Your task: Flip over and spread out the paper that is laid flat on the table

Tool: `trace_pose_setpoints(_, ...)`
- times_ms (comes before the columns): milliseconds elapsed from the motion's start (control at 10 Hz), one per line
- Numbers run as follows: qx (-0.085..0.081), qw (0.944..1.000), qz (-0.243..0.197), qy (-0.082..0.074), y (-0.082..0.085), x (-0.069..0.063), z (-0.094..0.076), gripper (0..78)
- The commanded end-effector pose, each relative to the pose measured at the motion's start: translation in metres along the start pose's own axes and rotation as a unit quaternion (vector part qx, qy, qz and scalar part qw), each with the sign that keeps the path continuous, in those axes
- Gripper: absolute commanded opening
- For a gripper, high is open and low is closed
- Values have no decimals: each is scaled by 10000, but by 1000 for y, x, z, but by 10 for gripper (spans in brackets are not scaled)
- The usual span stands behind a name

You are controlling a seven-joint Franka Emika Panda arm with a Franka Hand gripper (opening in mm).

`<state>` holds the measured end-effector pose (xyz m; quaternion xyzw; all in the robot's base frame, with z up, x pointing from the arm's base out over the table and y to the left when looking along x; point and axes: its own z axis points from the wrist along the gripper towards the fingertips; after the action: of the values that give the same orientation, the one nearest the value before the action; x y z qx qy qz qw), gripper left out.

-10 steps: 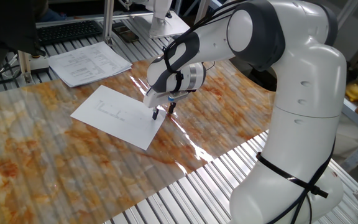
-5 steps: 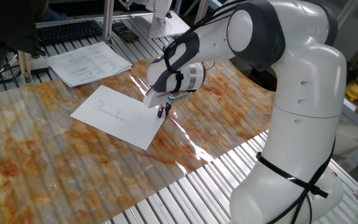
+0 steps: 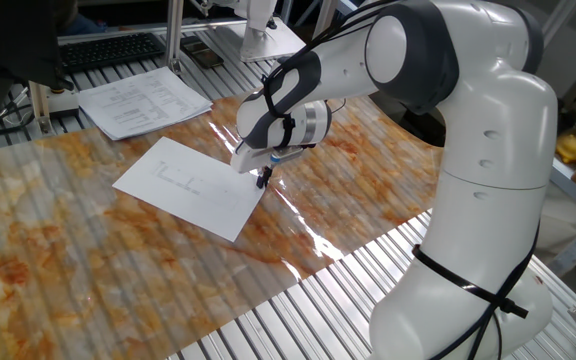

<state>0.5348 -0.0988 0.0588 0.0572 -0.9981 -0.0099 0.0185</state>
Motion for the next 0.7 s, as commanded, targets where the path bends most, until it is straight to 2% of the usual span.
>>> trace_pose_setpoints(100, 27, 9998, 197, -51, 7, -1, -2, 11)
trace_pose_setpoints(300, 37, 9995, 305, -22, 14, 1, -7, 11)
trace_pose_setpoints(700, 70, 9995, 320, -3, 14, 0, -11, 11)
